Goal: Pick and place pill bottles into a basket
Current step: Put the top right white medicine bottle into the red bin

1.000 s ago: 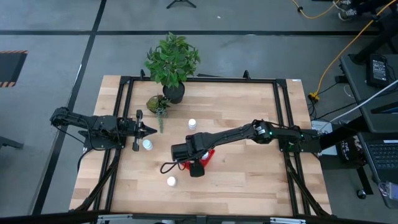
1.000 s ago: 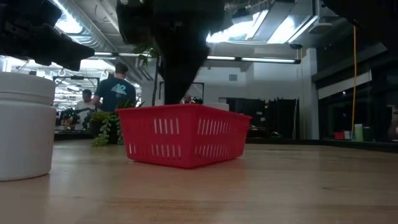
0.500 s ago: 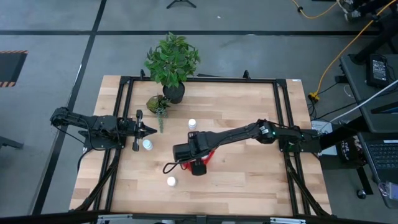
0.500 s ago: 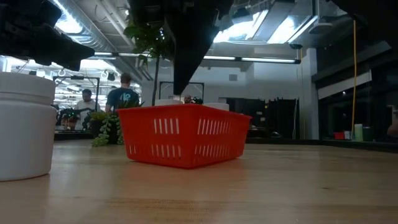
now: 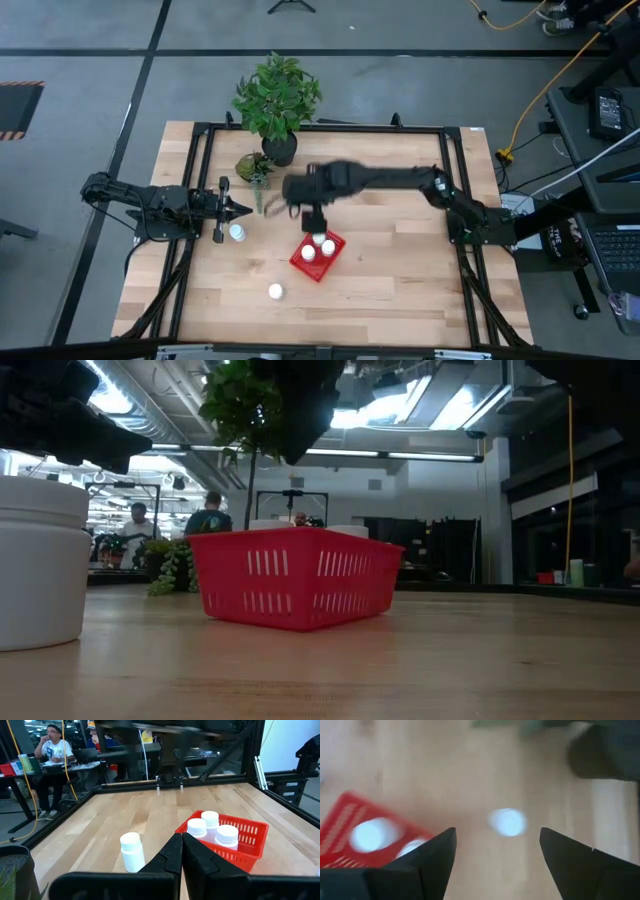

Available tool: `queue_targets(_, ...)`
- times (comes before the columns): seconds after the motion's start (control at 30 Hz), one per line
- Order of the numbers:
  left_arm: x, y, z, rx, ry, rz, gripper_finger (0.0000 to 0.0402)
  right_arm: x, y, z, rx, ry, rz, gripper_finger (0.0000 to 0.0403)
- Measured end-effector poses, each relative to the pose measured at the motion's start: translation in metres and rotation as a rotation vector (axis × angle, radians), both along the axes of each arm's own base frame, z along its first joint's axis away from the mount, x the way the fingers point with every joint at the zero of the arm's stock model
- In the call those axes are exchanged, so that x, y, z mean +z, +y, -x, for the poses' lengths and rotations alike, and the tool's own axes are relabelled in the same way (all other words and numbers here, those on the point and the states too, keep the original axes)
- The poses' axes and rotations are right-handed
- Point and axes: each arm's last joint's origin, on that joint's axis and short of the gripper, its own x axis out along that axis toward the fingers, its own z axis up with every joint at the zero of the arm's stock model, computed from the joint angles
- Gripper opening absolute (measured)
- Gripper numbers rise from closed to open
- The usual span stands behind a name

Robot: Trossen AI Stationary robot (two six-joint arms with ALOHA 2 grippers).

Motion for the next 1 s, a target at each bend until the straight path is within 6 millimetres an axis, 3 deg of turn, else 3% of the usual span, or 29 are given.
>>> queue_targets(0.1, 0.000, 0.000, 0.000, 0.000, 0.000, 0.000, 0.0008, 0.003, -0.027, -0.001, -0.046, -0.029, -0.036, 0.0287)
queue_targets(0.23, 0.000, 0.000, 0.000, 0.000, 0.000, 0.000, 0.0007, 0.000, -0.043, -0.002, -0.043, -0.031, -0.079, 0.0287)
queue_targets(0.5, 0.000, 0.000, 0.000, 0.000, 0.000, 0.000, 0.0005, -0.002, -0.058, -0.003, -0.085, -0.050, -0.105, 0.0287)
queue_targets(1.0, 0.000, 0.000, 0.000, 0.000, -0.002, 0.000, 0.0005, -0.036, -0.064, -0.020, -0.098, -0.015, -0.097, 0.0287)
